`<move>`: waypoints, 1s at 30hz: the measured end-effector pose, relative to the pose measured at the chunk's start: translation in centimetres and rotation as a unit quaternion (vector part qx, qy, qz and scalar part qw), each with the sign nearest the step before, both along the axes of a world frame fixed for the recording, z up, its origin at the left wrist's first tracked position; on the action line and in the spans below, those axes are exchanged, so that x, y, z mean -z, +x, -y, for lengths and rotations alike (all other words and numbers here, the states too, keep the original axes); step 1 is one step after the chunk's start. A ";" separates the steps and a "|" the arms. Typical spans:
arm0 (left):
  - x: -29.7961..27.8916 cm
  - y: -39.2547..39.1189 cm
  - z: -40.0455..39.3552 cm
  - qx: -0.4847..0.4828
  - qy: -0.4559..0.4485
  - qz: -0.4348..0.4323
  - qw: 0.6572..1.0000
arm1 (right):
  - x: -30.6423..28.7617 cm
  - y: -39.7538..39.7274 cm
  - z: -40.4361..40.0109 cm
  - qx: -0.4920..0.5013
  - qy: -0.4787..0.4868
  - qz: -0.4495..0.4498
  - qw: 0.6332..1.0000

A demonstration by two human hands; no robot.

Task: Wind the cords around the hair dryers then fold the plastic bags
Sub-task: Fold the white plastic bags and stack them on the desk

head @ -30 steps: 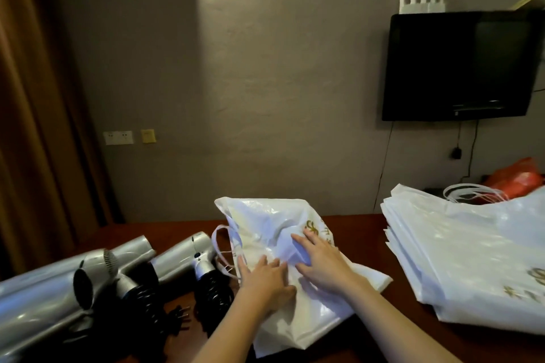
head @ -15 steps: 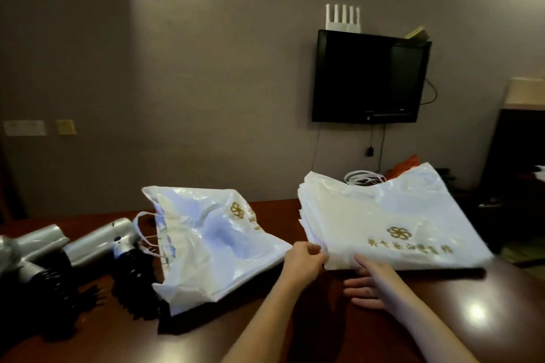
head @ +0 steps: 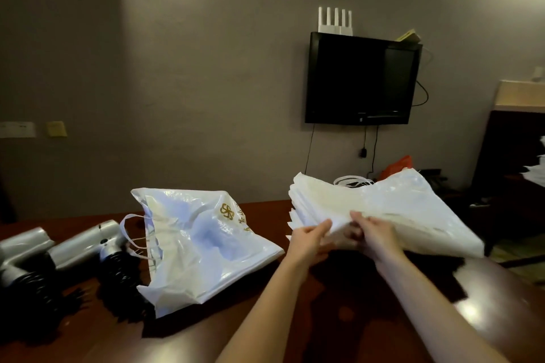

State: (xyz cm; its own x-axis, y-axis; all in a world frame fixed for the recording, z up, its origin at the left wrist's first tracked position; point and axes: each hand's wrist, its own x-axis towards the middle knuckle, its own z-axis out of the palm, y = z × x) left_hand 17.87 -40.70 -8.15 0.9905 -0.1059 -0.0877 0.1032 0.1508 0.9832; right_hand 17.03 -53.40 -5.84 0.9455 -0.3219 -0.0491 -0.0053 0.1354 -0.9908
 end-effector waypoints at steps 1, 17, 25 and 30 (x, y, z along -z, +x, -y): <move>-0.9 0.0 0.1 -0.005 -0.015 0.011 1.000 | -1.1 -0.4 0.0 0.005 0.004 0.014 1.000; -4.1 -4.9 -7.8 -0.029 -0.118 -0.042 0.992 | -2.1 -4.7 -3.8 -0.044 0.233 0.063 0.969; -8.1 -7.2 -17.9 -0.168 -0.153 0.008 0.974 | -4.7 -6.9 -11.8 -0.273 0.242 0.123 0.923; -2.8 -8.8 -22.4 -0.258 -0.118 -0.034 0.958 | 1.8 -5.5 -15.2 -0.268 0.278 0.012 0.922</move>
